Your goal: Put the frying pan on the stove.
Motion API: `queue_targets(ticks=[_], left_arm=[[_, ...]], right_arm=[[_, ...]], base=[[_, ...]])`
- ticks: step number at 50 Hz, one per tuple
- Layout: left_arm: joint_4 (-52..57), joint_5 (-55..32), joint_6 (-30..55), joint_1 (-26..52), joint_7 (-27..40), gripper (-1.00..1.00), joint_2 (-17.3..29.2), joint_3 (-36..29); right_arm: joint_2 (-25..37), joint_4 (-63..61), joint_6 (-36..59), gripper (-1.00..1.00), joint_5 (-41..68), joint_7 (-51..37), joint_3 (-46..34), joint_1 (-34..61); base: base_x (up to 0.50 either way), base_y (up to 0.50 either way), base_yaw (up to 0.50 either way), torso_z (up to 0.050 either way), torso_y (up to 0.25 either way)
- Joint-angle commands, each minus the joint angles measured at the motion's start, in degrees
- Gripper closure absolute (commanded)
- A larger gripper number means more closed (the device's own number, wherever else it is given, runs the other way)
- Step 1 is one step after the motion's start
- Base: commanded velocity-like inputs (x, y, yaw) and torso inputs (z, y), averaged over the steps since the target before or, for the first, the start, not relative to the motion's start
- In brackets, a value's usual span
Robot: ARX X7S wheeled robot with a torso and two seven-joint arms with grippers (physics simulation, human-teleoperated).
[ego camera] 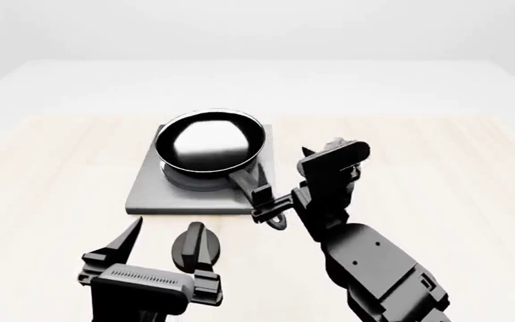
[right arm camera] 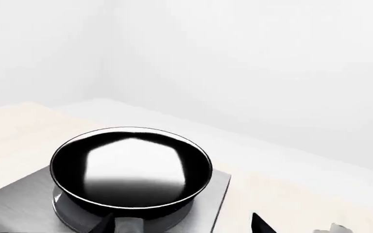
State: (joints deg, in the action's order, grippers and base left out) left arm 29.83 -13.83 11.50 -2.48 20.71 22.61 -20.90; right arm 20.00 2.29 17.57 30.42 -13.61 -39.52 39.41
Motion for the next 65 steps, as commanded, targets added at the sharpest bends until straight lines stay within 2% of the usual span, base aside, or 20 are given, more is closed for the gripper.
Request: queue_targets(ticks=[1,10,14,24,57,65], left_arm=[[3.2,0.7,2.0,-0.1,0.3,-1.00,0.9,-1.1],[4.4,1.0,2.6,0.2,0.7,-1.00,0.8,-1.6],[3.8,0.6,2.6,0.5,0.6,-1.00,0.8,-1.4],[7.1,0.8,3.1,0.1,0.9,-1.00,1.4,-1.9],[20.1,1.6,6.2,-1.7,2.9,-1.00,4.1,-2.6],[25.1,2.5,8.4,-2.1,3.8,-1.00,4.9,-3.3]], right_arm=[[4.9,-12.6,-2.6,-1.00,-1.6,-13.0,5.0,-10.0],[10.1,-24.8,-4.9,-1.00,-5.0,-20.5,6.9,-18.4],[11.9,-28.2,-4.8,-1.00,-9.3,-23.2,6.2,-20.0],[15.6,-37.6,-5.4,-1.00,-10.2,-26.8,8.0,-24.6],[21.6,-52.2,-6.1,-1.00,-10.1,-31.1,11.0,-31.0],[23.3,-60.2,-1.8,-1.00,-9.8,-33.1,11.0,-30.6]], base=[[0.00,0.00,0.00,0.000,0.000],[0.00,0.00,0.00,0.000,0.000],[0.00,0.00,0.00,0.000,0.000],[0.00,0.00,0.00,0.000,0.000],[0.00,0.00,0.00,0.000,0.000],[0.00,0.00,0.00,0.000,0.000]])
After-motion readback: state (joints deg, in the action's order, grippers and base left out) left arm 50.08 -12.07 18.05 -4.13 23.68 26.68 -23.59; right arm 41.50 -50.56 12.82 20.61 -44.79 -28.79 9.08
